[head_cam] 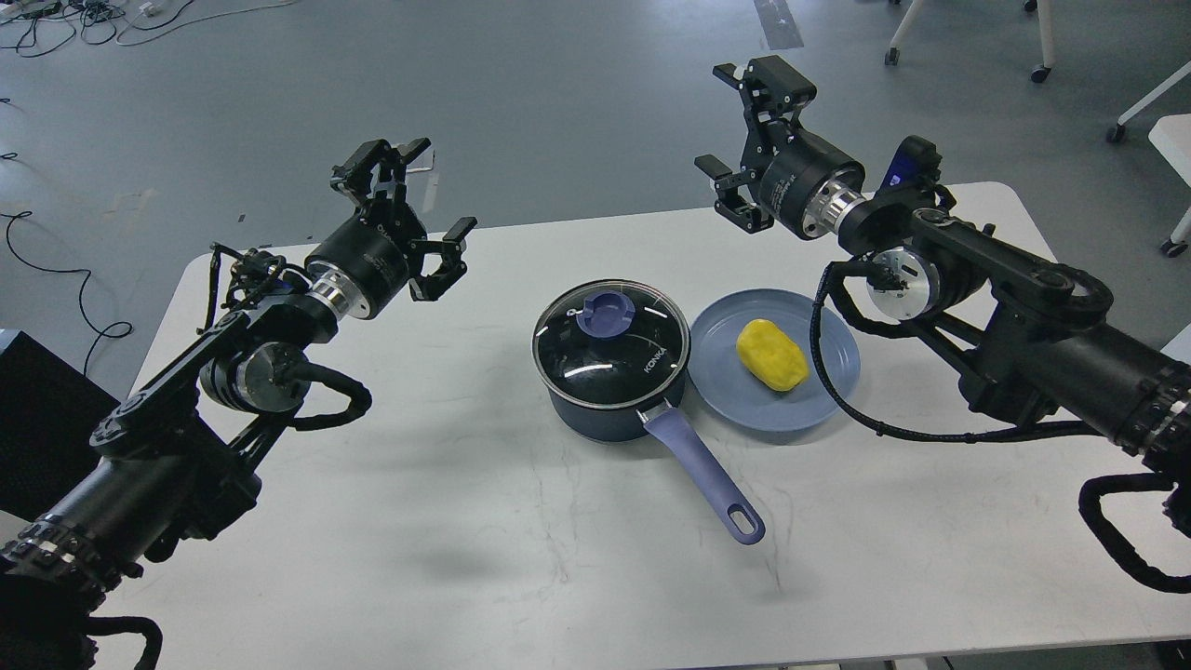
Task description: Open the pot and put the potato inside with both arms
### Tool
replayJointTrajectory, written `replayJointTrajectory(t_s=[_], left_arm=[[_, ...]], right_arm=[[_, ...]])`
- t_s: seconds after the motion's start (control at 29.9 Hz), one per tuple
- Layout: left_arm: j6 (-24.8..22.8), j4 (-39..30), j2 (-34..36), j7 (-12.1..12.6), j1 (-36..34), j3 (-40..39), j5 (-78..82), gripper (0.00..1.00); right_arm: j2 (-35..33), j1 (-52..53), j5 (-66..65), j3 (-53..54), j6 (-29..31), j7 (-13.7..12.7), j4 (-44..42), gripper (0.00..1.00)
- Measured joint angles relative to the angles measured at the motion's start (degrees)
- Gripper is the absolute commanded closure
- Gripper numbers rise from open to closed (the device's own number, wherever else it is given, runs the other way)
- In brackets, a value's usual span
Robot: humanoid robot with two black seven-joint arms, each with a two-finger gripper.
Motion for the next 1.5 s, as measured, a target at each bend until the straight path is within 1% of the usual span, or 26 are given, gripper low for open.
replayJointTrajectory(t_s=[0.27, 0.57, 1.4, 1.5], left_arm=[[-0.3, 0.0, -0.4, 0.1, -0.2, 0.1, 0.1, 0.02], [-2.1, 0.0, 0.3, 0.2, -0.2, 0.2, 0.2, 0.02], [-2.0, -0.1, 0.2, 0.1, -0.8, 0.1, 0.3, 0.02], [-2.0, -1.2, 0.3, -0.1, -1.0, 0.1, 1.0, 0.02]], right_arm=[[0.2, 0.2, 0.0, 0.0, 0.0, 0.0, 0.1, 0.00], [0.4, 0.4, 0.0, 0.0, 0.0, 0.0, 0.1, 0.00], [0.4, 0.6, 0.0, 0.0, 0.0, -0.2, 0.3, 0.00], [0.4, 0.6, 0.0, -0.1, 0.0, -0.2, 0.3, 0.00]])
